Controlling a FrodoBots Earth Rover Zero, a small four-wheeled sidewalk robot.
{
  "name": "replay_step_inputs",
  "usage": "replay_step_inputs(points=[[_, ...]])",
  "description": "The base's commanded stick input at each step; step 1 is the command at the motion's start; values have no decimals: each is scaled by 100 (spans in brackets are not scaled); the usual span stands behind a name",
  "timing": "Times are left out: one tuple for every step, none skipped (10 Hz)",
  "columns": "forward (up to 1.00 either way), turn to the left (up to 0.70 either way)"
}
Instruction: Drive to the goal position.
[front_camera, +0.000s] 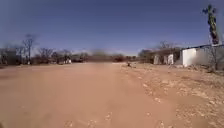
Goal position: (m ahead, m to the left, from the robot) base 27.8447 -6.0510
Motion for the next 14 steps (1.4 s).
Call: replay_step_inputs(points=[[100,0],[100,0],[100,0],[100,0],[100,0],[100,0],[100,25],[100,13],[100,0],[100,0],[100,0],[100,0],[100,0],[100,0]])
